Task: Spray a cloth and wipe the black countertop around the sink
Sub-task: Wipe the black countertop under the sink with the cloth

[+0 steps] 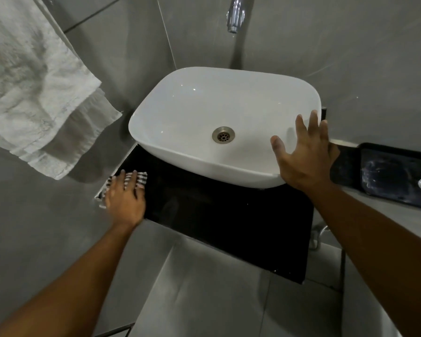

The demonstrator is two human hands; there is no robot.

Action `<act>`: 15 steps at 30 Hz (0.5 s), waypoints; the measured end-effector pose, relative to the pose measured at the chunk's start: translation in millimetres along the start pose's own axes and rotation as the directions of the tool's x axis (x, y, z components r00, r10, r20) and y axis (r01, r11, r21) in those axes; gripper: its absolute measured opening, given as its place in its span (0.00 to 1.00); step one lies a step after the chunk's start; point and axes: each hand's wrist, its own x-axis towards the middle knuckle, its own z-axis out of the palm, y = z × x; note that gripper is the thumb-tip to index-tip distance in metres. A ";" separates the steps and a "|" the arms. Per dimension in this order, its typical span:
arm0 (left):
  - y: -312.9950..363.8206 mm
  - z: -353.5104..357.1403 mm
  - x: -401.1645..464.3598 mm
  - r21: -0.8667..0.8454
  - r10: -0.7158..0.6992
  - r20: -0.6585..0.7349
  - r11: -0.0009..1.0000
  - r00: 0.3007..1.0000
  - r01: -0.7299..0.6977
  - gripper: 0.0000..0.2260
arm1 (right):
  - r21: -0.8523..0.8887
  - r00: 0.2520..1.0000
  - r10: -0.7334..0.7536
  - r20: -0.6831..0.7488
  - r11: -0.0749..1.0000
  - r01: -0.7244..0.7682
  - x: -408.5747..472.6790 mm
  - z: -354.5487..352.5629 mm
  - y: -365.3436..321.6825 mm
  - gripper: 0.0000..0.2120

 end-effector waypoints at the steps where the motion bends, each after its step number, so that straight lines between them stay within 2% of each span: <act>1: 20.5 4.2 -13.1 -0.026 0.023 -0.017 0.999 1.000 -0.023 0.25 | 0.000 1.000 0.000 -0.001 1.000 0.000 -0.8 0.6 -0.3 0.38; 3: 67.4 17.1 -48.9 -0.096 0.192 -0.014 0.977 0.981 -0.192 0.22 | 0.016 1.000 0.002 -0.009 1.000 -0.002 -0.2 0.5 -1.3 0.38; 5: 121.3 33.7 -94.4 -0.195 0.363 0.020 0.915 0.932 -0.352 0.20 | 0.030 1.000 0.017 -0.019 0.999 -0.017 -1.3 0.0 -1.3 0.38; 9: 233.1 58.4 -177.7 -0.328 0.646 0.078 0.736 0.759 -0.592 0.18 | 0.036 1.000 0.006 -0.014 0.999 -0.006 -2.0 -0.7 -1.4 0.38; 12: 271.7 68.7 -192.1 -0.316 0.707 0.109 0.691 0.699 -0.650 0.16 | 0.035 1.000 0.009 -0.022 0.999 -0.008 -1.4 -0.6 -0.5 0.37; 15: 258.1 67.4 -182.3 -0.297 0.769 0.139 0.634 0.625 -0.714 0.16 | 0.035 1.000 0.002 -0.029 0.999 -0.001 -2.1 -0.3 -0.6 0.37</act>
